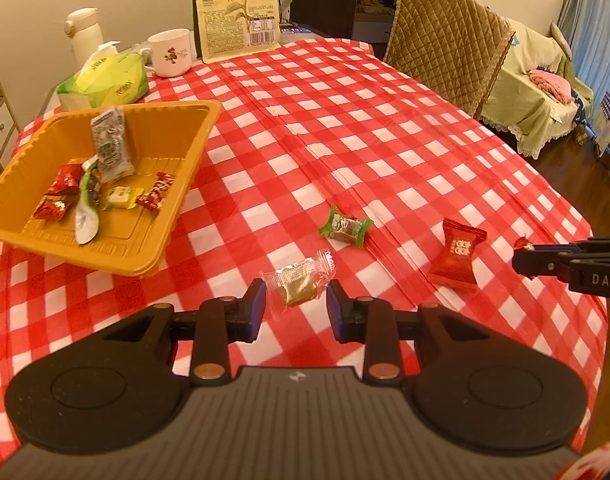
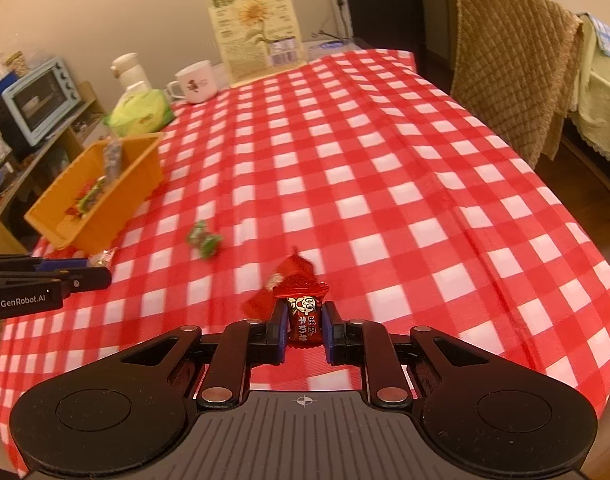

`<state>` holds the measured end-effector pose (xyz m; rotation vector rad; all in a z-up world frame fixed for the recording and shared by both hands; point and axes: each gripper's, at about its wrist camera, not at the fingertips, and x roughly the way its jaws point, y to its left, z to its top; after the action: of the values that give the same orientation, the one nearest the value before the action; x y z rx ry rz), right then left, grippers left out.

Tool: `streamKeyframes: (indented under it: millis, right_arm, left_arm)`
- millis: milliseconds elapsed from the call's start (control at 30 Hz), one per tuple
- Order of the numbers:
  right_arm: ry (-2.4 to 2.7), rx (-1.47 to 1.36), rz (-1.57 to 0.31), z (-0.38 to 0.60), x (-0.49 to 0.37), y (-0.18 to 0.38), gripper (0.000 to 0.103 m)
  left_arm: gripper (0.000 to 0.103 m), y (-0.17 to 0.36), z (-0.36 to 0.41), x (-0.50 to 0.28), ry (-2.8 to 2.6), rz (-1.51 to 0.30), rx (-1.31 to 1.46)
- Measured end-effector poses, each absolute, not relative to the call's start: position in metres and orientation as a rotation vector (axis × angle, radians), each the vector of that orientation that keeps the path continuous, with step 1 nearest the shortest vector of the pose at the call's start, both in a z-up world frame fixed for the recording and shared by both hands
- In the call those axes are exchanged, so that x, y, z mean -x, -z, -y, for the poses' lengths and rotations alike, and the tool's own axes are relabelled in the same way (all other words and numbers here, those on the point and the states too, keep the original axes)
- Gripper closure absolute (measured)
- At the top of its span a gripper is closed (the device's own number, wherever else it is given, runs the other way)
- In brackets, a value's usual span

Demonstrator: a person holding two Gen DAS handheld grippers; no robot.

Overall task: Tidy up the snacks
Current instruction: 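Carry both held candies toward the orange tray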

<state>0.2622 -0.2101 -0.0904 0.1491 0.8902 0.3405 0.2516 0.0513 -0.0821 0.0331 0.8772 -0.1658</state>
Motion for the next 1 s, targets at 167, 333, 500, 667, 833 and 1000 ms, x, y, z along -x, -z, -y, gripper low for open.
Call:
streamKeyframes:
  millis: [167, 333, 500, 667, 833, 1000]
  right_arm:
    - [-0.401, -0.133, -0.889, 0.194, -0.251, 0.08, 0.085]
    - [-0.467, -0.111, -0.886, 0.173, -0.241, 0.071, 0.085]
    - [-0.533, -0.087, -0.878, 0.15, -0.233, 0.063, 0.085]
    - [-0.603, -0.071, -0.873, 0.122, -0.228, 0.057, 0.085]
    - [-0.67, -0.057, -0.87, 0.091, -0.228, 0.053, 0.085]
    - [-0.724, -0.047, -0.867, 0.057, -0.232, 0.051, 0.085]
  left_arm:
    - [0.073, 0.072, -0.064, -0.23, 0.15, -0.864, -0.021]
    - [0.073, 0.063, -0.08, -0.209, 0.123, -0.855, -0.002]
    - [0.073, 0.057, -0.099, -0.193, 0.088, -0.846, 0.015]
    - [0.073, 0.051, -0.121, -0.18, 0.047, -0.831, 0.035]
    - [0.073, 0.045, -0.146, -0.173, 0.006, -0.817, 0.049]
    - [0.073, 0.039, -0.173, -0.169, -0.036, -0.799, 0.06]
